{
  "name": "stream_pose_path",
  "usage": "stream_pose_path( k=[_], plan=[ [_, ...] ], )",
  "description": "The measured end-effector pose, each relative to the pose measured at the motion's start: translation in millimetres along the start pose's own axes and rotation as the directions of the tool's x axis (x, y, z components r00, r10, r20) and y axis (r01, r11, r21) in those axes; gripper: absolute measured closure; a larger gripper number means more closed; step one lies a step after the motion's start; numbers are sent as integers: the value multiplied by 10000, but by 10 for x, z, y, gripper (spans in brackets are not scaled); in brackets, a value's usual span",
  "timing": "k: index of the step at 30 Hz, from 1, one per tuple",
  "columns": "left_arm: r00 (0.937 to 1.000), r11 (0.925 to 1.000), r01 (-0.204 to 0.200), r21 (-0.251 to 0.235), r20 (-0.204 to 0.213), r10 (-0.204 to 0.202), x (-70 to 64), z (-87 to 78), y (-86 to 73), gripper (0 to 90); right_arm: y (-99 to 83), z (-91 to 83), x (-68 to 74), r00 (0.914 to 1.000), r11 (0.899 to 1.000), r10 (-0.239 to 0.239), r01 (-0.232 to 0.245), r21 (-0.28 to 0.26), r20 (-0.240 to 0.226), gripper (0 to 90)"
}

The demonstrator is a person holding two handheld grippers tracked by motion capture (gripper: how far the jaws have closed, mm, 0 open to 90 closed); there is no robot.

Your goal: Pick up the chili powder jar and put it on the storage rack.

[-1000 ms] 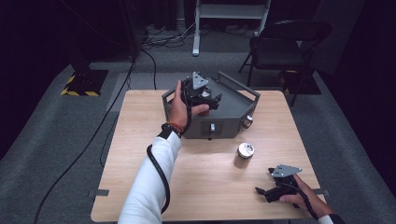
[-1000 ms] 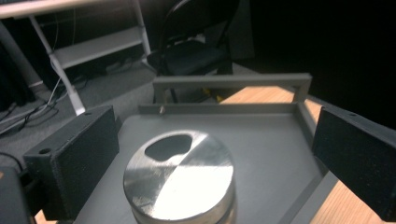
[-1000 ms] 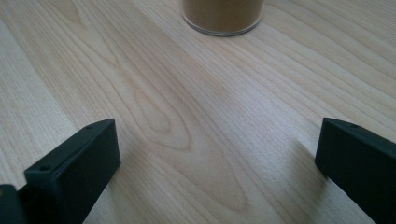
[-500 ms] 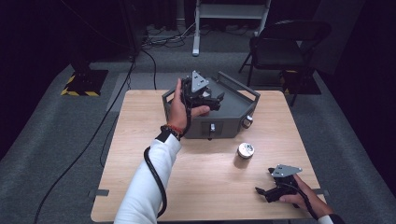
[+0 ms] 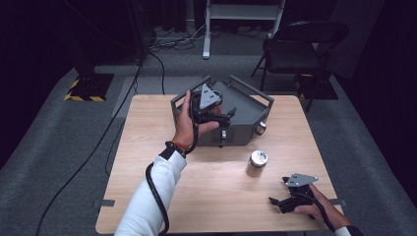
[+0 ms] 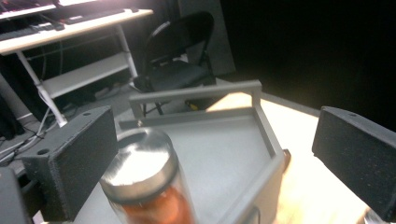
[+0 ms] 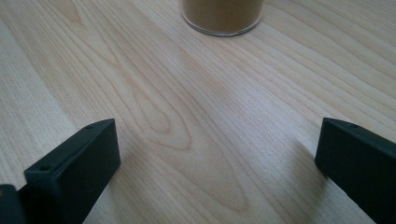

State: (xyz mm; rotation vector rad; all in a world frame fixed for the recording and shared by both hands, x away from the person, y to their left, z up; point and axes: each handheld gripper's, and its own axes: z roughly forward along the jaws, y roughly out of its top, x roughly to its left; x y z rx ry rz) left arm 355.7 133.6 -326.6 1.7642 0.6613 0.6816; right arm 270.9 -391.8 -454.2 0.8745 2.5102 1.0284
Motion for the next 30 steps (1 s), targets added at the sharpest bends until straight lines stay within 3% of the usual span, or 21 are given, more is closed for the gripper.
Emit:
stream_pose_path(
  k=[10,21,30],
  plan=[
    [9993,9985,-253,476,272,241,-33,-147,-232,1,1,0,0,10000,10000,-6,6,4,2,0],
    [9994,9962,-100,859,334,72,-69,-214,-533,1,1,0,0,10000,10000,-1,1,6,1,0],
    [9981,9931,-23,1169,620,-50,-116,-249,-784,1,1,0,1,10000,10000,0,0,3,3,0]
  ],
)
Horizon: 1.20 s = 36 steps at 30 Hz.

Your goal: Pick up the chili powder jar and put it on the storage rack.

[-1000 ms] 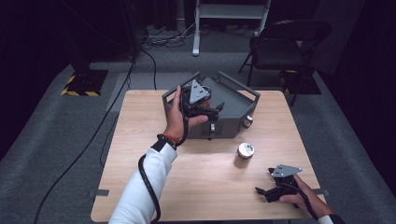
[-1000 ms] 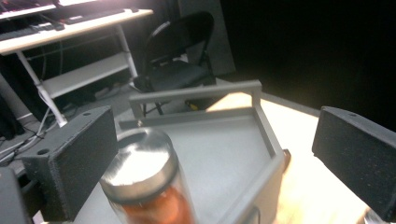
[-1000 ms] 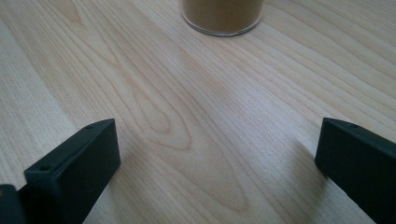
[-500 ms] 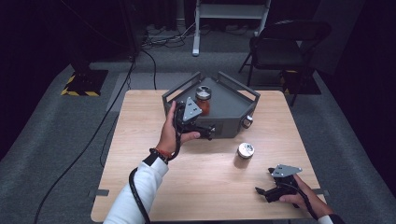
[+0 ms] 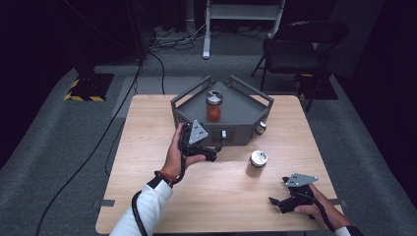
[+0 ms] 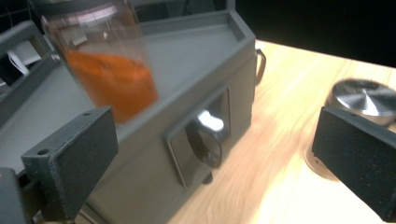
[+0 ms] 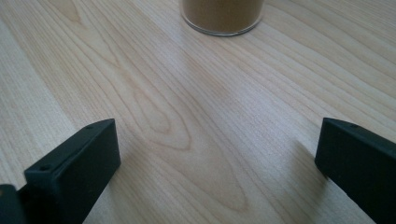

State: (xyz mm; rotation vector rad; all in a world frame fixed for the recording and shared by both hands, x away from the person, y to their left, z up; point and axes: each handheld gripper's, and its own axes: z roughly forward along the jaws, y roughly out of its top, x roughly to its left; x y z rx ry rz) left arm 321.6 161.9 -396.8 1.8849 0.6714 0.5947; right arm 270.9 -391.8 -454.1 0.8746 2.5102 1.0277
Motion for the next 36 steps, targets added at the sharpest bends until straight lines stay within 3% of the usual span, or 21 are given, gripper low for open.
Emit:
stream_pose_path(
  k=[13,29,36],
  plan=[
    [9997,9974,-220,688,121,212,-71,-54,-254,2,0,0,0,10000,10000,2,-2,2,0,0],
    [9995,9901,-299,1373,82,291,-108,-261,-508,3,0,0,2,10000,10000,9,-9,2,7,0],
    [9997,9803,-246,1960,119,227,-102,-353,-616,3,0,0,2,10000,10000,9,-9,1,7,0]
  ],
)
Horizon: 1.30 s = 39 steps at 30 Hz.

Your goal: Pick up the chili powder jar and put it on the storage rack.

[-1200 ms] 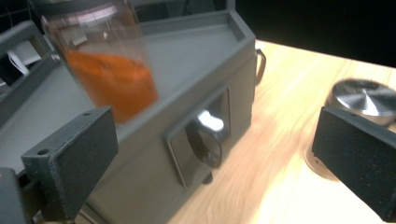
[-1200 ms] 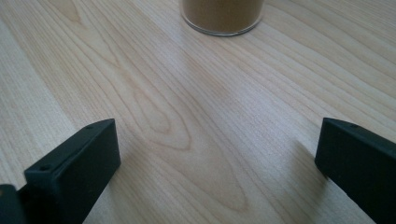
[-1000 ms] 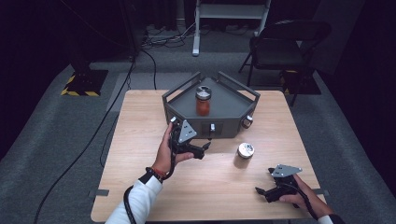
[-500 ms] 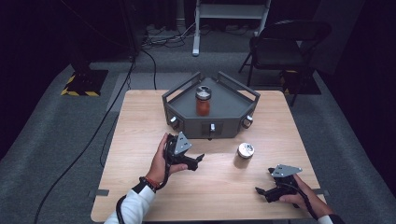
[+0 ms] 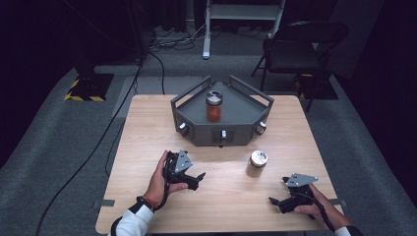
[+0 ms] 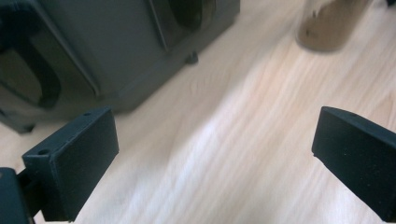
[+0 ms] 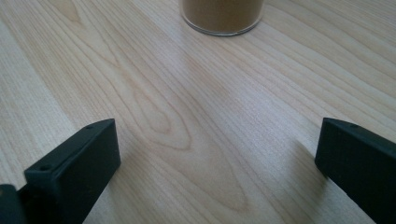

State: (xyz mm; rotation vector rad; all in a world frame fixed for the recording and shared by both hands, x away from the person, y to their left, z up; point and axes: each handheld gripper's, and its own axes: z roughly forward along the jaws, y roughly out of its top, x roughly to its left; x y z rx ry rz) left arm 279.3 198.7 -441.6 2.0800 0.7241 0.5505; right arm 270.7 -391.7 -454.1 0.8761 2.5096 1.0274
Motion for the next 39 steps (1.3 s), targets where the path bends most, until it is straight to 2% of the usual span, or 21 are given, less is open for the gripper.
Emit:
stream_pose_path(
  k=[8,17,21,28,34,39],
  plan=[
    [9999,9985,49,549,99,-55,63,-63,-111,7,0,0,0,10000,10000,2,-2,0,0,0],
    [10000,9916,-60,1296,-17,63,134,-121,-219,7,0,0,0,10000,10000,4,-4,1,0,0],
    [9999,9904,142,1374,-59,-135,198,-166,-265,7,0,0,0,10000,10000,2,-2,1,1,0],
    [9995,9836,322,1774,-13,-325,290,-220,-339,8,-1,0,1,10000,10000,5,-5,-4,3,0],
    [9990,9742,416,2218,34,-434,333,-218,-370,9,-1,0,1,10000,10000,6,-6,-3,2,0],
    [9977,9738,605,2192,165,-657,372,-209,-398,9,-1,0,1,10000,10000,5,-5,-5,2,0]
  ],
)
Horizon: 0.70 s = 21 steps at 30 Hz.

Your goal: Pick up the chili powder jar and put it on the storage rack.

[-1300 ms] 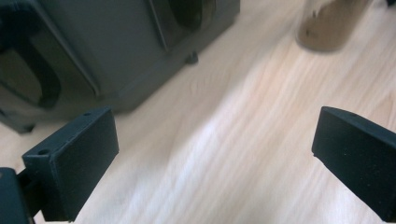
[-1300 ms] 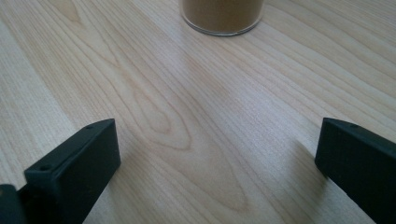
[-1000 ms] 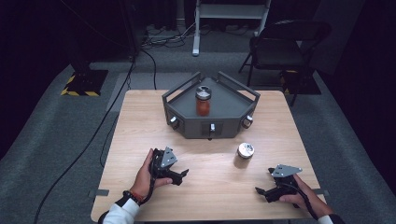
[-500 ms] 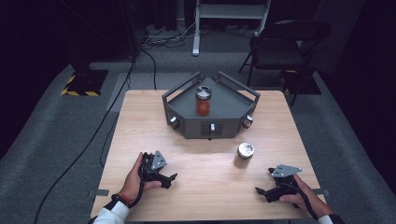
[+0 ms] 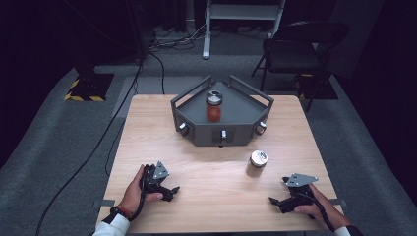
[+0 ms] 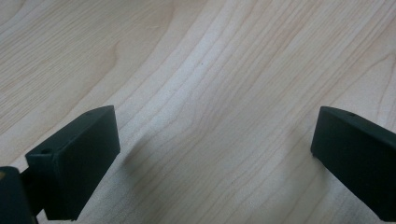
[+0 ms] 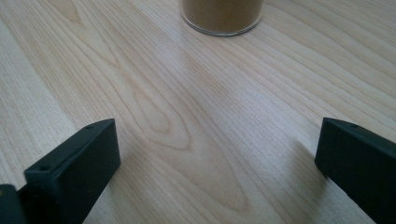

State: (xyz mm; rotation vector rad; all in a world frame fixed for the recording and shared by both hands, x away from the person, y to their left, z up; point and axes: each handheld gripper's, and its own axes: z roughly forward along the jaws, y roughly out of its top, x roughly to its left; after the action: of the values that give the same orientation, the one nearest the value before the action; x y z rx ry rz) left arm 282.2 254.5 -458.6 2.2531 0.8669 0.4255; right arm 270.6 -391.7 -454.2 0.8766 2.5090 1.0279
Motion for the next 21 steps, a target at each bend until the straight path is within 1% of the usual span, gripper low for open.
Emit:
stream_pose_path(
  k=[1,4,21],
  plan=[
    [9999,10000,77,-14,79,-77,15,5,-6,8,0,0,0,10000,10000,1,-1,0,0,0],
    [9983,9987,495,-105,305,-492,70,21,-52,4,0,0,0,10000,10000,0,0,3,-1,0],
    [9979,9982,596,-108,254,-593,60,-6,-85,2,21,21,-25,10000,10000,-68,68,-1,-69,0]
  ],
)
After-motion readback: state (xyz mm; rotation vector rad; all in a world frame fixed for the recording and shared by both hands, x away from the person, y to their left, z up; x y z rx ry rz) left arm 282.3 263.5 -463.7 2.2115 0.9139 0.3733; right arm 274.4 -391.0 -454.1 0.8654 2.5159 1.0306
